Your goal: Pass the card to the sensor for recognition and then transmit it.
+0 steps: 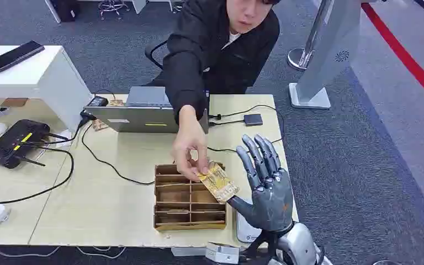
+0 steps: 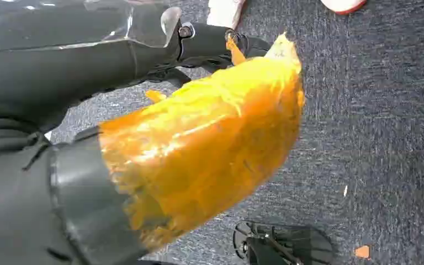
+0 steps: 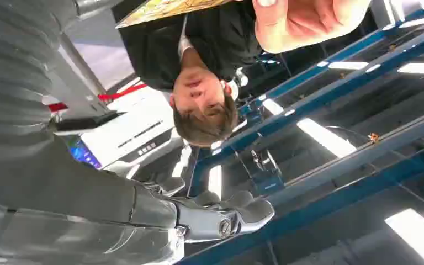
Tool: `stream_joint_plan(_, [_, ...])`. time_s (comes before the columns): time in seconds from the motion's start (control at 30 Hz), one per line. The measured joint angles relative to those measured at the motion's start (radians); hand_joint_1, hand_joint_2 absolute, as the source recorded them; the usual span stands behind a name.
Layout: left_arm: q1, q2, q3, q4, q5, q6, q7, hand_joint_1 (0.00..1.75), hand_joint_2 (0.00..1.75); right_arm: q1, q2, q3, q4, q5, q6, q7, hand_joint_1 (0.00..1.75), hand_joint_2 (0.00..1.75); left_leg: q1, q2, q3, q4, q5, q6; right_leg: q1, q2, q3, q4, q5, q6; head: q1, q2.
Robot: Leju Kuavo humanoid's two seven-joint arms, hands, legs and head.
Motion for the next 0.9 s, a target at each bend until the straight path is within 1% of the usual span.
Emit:
stream_joint_plan(0.03, [0.000,0.000,0.000,0.000,0.001,0.000,0.000,0.00,0.00,0.000,0.000,0.000,0.000,0.005,0.000,0.006,0.00,1.75,0.000,0.000,0.000,0.000,0.000,0.000,0.000,0.000,0.000,0.000,0.000,0.000,0.000,0.000])
stream_joint_plan(0.07, [0.000,0.000,0.000,0.000,0.002,-0.001,0.000,0.00,0.00,0.000,0.000,0.000,0.000,0.008,0.000,0.008,0.03,1.75,0.000,0.000,0.000,0.000,0.000,0.000,0.000,0.000,0.000,0.000,0.000,0.000,0.000,0.000])
stream_joint_plan(0.1, [0.000,0.000,0.000,0.000,0.003,-0.001,0.000,0.00,0.00,-0.001,0.000,0.000,0.000,0.011,0.000,0.010,0.31,1.75,0.000,0.000,0.000,0.000,0.000,0.000,0.000,0.000,0.000,0.000,0.000,0.000,0.000,0.000])
stream_joint_plan(0.13, [0.000,0.000,0.000,0.000,0.003,-0.001,0.000,0.00,0.00,-0.001,0.000,0.000,0.000,0.014,0.000,0.013,0.89,1.75,0.000,0.000,0.000,0.000,0.000,0.000,0.000,0.000,0.000,0.000,0.000,0.000,0.000,0.000])
stream_joint_plan(0.17, [0.000,0.000,0.000,0.000,0.003,-0.001,0.000,0.00,0.00,-0.001,0.000,0.000,0.000,0.014,0.000,0.016,1.41,1.75,0.000,0.000,0.000,0.000,0.000,0.000,0.000,0.000,0.000,0.000,0.000,0.000,0.000,0.000])
stream_joint_plan(0.2, [0.000,0.000,0.000,0.000,0.003,-0.001,0.000,0.00,0.00,-0.001,0.000,0.000,0.000,0.014,0.000,0.017,1.43,1.75,0.000,0.000,0.000,0.000,0.000,0.000,0.000,0.000,0.000,0.000,0.000,0.000,0.000,0.000])
stream_joint_plan(0.3, [0.000,0.000,-0.001,0.000,0.005,-0.001,0.000,0.00,0.00,-0.002,0.000,0.000,0.000,0.014,0.000,0.020,1.64,1.75,0.000,0.000,0.000,0.000,0.000,0.000,0.000,0.000,0.000,0.000,0.000,0.000,0.000,0.000])
stream_joint_plan(0.33, [0.000,0.000,-0.001,0.000,0.006,-0.002,0.000,0.00,0.00,-0.003,0.000,0.000,0.000,0.014,0.000,0.020,1.64,1.75,0.000,0.000,0.000,0.000,0.000,0.000,0.000,0.000,0.000,0.000,0.000,0.000,0.000,0.000])
stream_joint_plan(0.37, [0.000,0.000,-0.001,0.000,0.006,-0.002,0.000,0.00,0.00,-0.003,0.000,0.000,0.000,0.014,0.000,0.021,1.75,1.75,0.000,0.000,0.000,0.000,0.000,0.000,0.000,0.000,0.000,0.000,0.000,0.000,0.000,0.000])
stream_joint_plan(0.9, [0.000,0.000,-0.002,0.000,0.010,-0.001,0.000,0.00,0.00,-0.006,0.000,0.000,0.000,0.002,0.000,0.027,1.75,1.75,0.000,0.000,0.000,0.000,0.000,0.000,0.000,0.000,0.000,0.000,0.000,0.000,0.000,0.000])
